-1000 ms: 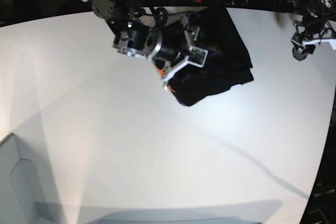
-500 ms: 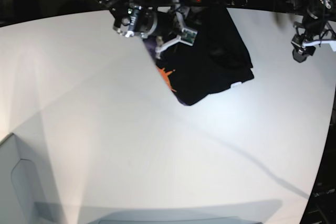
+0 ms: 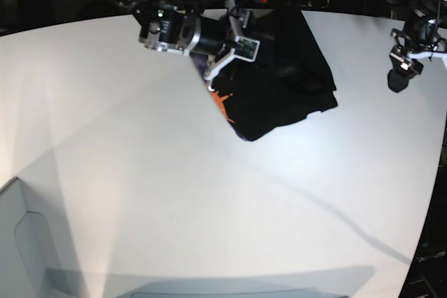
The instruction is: Fold the T-shirt properly
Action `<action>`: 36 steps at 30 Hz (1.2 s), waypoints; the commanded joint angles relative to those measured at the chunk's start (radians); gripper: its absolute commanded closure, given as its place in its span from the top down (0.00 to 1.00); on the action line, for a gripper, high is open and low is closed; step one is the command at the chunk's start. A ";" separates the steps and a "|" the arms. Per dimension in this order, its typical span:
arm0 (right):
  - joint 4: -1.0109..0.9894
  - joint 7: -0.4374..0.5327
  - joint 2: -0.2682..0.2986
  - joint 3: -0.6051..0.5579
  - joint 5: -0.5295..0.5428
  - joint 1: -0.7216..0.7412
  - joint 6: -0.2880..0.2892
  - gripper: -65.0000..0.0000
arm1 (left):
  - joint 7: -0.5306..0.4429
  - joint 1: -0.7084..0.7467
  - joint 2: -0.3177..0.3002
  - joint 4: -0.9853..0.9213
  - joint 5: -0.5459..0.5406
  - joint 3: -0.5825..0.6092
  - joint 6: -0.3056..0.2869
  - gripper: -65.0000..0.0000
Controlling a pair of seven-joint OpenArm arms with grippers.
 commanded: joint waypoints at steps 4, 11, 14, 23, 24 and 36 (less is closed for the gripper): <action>0.020 0.024 -0.027 0.088 0.017 0.008 0.007 0.55 | -0.007 0.024 -0.006 0.014 -0.079 0.096 0.007 0.62; 0.017 0.016 -0.039 0.137 0.016 0.012 0.007 0.55 | -0.017 0.018 0.057 0.008 0.094 0.283 0.006 0.62; 0.017 0.014 -0.039 0.137 0.014 0.011 0.007 0.55 | -0.019 0.013 0.085 0.008 0.187 0.357 0.004 0.62; 0.016 0.013 -0.039 0.137 0.011 0.006 0.007 0.55 | -0.020 -0.019 0.092 0.001 0.319 0.549 0.006 0.50; 0.016 0.013 -0.038 0.137 0.011 0.006 0.007 0.55 | -0.020 -0.019 0.092 0.001 0.327 0.555 0.006 0.44; 0.016 0.013 -0.034 0.139 0.011 0.006 0.007 0.55 | -0.016 0.027 0.076 0.011 0.321 0.455 0.006 0.00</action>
